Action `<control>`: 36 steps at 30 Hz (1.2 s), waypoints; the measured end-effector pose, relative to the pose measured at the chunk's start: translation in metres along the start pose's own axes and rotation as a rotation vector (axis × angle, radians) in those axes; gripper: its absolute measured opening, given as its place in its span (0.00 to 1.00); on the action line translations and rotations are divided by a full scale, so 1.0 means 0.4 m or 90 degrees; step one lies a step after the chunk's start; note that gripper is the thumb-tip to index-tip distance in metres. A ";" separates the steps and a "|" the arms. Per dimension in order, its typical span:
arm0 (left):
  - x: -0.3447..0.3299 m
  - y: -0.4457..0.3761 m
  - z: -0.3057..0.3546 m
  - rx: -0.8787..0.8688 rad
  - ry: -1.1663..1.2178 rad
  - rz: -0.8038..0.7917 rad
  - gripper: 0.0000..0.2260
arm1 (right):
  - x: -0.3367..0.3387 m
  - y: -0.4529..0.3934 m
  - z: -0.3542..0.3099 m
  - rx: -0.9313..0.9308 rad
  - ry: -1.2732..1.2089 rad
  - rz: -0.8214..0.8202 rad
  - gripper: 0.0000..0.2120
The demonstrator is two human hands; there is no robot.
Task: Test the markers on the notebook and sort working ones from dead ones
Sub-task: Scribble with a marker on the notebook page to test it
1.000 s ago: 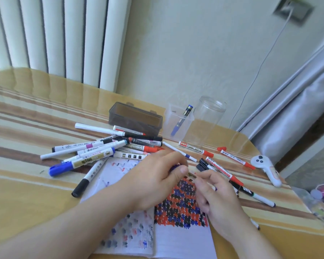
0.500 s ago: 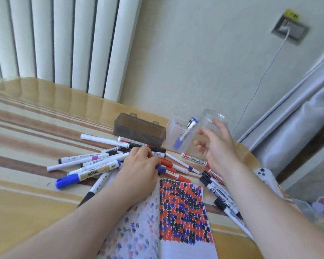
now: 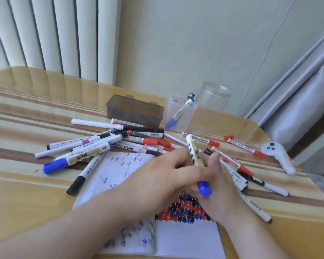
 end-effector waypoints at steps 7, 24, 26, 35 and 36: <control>-0.027 0.013 -0.056 0.131 0.064 -0.104 0.13 | 0.118 -0.013 -0.021 0.016 0.005 0.129 0.06; -0.024 0.011 -0.066 0.162 0.031 -0.112 0.06 | 0.038 -0.006 -0.009 0.048 0.030 -0.020 0.19; -0.024 0.011 -0.065 0.157 0.058 -0.119 0.03 | 0.029 -0.004 -0.006 0.043 0.025 -0.023 0.18; -0.020 0.008 -0.067 0.178 0.155 -0.153 0.07 | 0.021 0.002 -0.013 0.039 0.037 0.000 0.11; -0.021 0.008 -0.069 0.177 0.165 -0.156 0.06 | 0.022 0.002 -0.013 0.042 0.040 -0.002 0.12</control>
Point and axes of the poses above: each hand's wrist, its own y-axis away from the middle knuckle, its own x-axis out of the back of the hand, z = x × y, the point moved 5 cm from there along -y, towards the middle knuckle
